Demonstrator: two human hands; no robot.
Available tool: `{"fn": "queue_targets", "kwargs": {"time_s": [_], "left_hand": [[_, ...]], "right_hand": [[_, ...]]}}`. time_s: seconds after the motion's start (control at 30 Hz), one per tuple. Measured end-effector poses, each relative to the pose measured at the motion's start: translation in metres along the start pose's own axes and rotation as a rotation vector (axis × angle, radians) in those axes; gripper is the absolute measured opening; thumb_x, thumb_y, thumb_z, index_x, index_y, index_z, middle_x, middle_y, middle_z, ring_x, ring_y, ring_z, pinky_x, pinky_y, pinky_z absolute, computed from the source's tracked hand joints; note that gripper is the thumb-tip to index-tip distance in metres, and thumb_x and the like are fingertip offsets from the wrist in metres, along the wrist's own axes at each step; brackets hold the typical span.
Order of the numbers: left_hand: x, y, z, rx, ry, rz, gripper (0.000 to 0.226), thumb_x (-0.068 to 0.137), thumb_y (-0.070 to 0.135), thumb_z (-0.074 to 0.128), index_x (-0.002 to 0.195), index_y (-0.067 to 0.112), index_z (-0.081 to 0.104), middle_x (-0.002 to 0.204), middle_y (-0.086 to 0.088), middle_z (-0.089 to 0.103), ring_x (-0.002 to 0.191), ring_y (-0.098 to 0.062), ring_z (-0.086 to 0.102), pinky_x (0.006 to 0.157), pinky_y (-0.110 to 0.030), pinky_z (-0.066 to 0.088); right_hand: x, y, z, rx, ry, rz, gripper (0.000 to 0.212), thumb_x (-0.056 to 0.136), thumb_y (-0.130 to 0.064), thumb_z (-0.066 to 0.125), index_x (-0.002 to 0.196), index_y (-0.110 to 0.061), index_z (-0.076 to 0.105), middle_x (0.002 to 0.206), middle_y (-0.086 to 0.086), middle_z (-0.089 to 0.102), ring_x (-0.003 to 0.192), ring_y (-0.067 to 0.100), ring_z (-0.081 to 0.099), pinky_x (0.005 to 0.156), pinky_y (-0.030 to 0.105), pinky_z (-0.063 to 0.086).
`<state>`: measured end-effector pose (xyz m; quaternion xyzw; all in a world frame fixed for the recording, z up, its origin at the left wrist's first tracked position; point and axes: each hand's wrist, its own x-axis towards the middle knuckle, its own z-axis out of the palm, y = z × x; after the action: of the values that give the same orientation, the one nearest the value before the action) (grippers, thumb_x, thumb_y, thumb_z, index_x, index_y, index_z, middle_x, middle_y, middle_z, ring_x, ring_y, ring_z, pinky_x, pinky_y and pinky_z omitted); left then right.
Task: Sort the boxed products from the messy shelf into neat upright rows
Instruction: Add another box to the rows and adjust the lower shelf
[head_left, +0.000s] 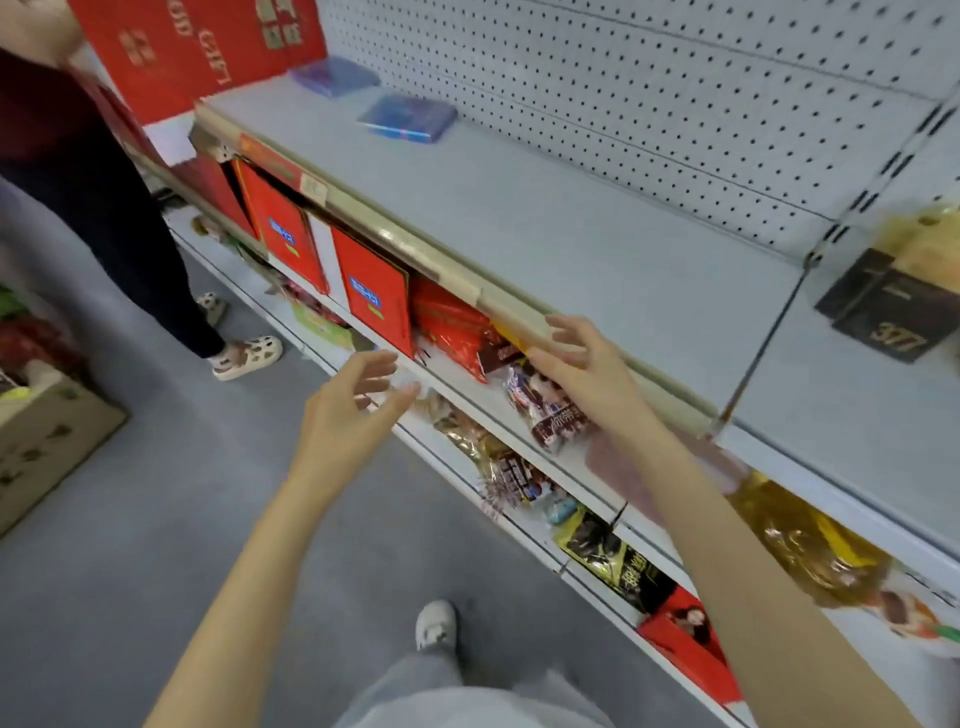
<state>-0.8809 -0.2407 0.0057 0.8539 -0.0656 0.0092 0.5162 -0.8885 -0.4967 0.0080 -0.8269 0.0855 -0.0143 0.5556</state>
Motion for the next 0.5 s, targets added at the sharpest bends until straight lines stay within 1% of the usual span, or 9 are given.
{"fn": "queue_targets", "kwargs": {"time_s": [0.07,0.1,0.13,0.17,0.23,0.27,0.33,0.43,0.5], "left_hand": [[0.037,-0.008,-0.035,0.015,0.033,-0.014,0.024,0.082,0.038,0.072,0.098,0.048,0.057,0.101,0.026,0.064,0.093,0.009,0.061,0.081,-0.014,0.046],[0.054,-0.01,-0.048,0.022,0.046,-0.016,0.024,0.083,0.038,0.072,0.1,0.046,0.057,0.1,0.026,0.064,0.093,0.011,0.06,0.079,-0.01,0.045],[0.07,-0.013,-0.058,0.029,0.056,-0.014,0.024,0.084,0.036,0.071,0.103,0.042,0.058,0.101,0.025,0.064,0.093,0.011,0.059,0.078,-0.008,0.044],[0.086,-0.016,-0.065,0.038,0.062,-0.011,0.025,0.084,0.034,0.07,0.106,0.04,0.058,0.101,0.024,0.064,0.093,0.011,0.059,0.078,-0.008,0.044],[0.116,-0.023,-0.071,0.053,0.056,-0.024,0.027,0.085,0.034,0.069,0.109,0.039,0.058,0.104,0.025,0.063,0.095,0.01,0.059,0.082,-0.013,0.045],[0.131,-0.027,-0.071,0.061,0.052,-0.029,0.028,0.085,0.036,0.068,0.11,0.039,0.057,0.105,0.026,0.062,0.097,0.009,0.059,0.084,-0.015,0.045],[0.164,-0.036,-0.068,0.068,0.049,-0.045,0.026,0.085,0.037,0.068,0.109,0.04,0.057,0.106,0.027,0.061,0.098,0.009,0.058,0.084,-0.015,0.045],[0.211,-0.045,-0.061,0.07,0.05,-0.066,0.024,0.086,0.035,0.067,0.108,0.039,0.058,0.105,0.028,0.061,0.097,0.013,0.056,0.081,-0.01,0.042],[0.241,-0.047,-0.06,0.076,0.043,-0.068,0.023,0.088,0.033,0.066,0.109,0.037,0.059,0.105,0.028,0.062,0.097,0.014,0.056,0.08,-0.008,0.041]], "right_hand": [[0.04,-0.018,0.016,0.064,0.047,0.019,0.04,0.087,-0.042,0.068,0.123,-0.036,0.053,0.12,-0.011,0.055,0.095,-0.009,0.057,0.063,0.005,0.045],[0.058,-0.026,0.021,0.092,0.073,0.029,0.038,0.087,-0.041,0.068,0.121,-0.035,0.054,0.116,-0.012,0.056,0.088,-0.012,0.058,0.059,0.004,0.044],[0.076,-0.032,0.025,0.1,0.094,0.034,0.037,0.087,-0.041,0.068,0.121,-0.032,0.055,0.115,-0.01,0.057,0.088,-0.011,0.059,0.061,0.006,0.045],[0.095,-0.036,0.029,0.094,0.111,0.036,0.038,0.088,-0.04,0.068,0.122,-0.03,0.056,0.117,-0.007,0.057,0.092,-0.005,0.06,0.067,0.011,0.046],[0.135,-0.045,0.035,0.087,0.127,0.051,0.039,0.088,-0.039,0.067,0.124,-0.027,0.057,0.122,-0.002,0.058,0.1,0.008,0.06,0.077,0.02,0.045],[0.156,-0.049,0.04,0.095,0.13,0.056,0.039,0.089,-0.037,0.067,0.124,-0.025,0.057,0.123,0.0,0.058,0.1,0.01,0.059,0.078,0.022,0.046],[0.199,-0.054,0.051,0.113,0.117,0.062,0.038,0.09,-0.033,0.067,0.124,-0.02,0.058,0.123,0.004,0.058,0.097,0.01,0.059,0.083,0.027,0.048],[0.255,-0.055,0.071,0.115,0.083,0.078,0.035,0.09,-0.03,0.067,0.122,-0.017,0.06,0.121,0.004,0.06,0.093,0.008,0.059,0.093,0.034,0.049],[0.285,-0.052,0.083,0.107,0.06,0.094,0.033,0.09,-0.028,0.067,0.12,-0.016,0.062,0.119,0.005,0.062,0.096,0.014,0.06,0.096,0.037,0.049]]}}
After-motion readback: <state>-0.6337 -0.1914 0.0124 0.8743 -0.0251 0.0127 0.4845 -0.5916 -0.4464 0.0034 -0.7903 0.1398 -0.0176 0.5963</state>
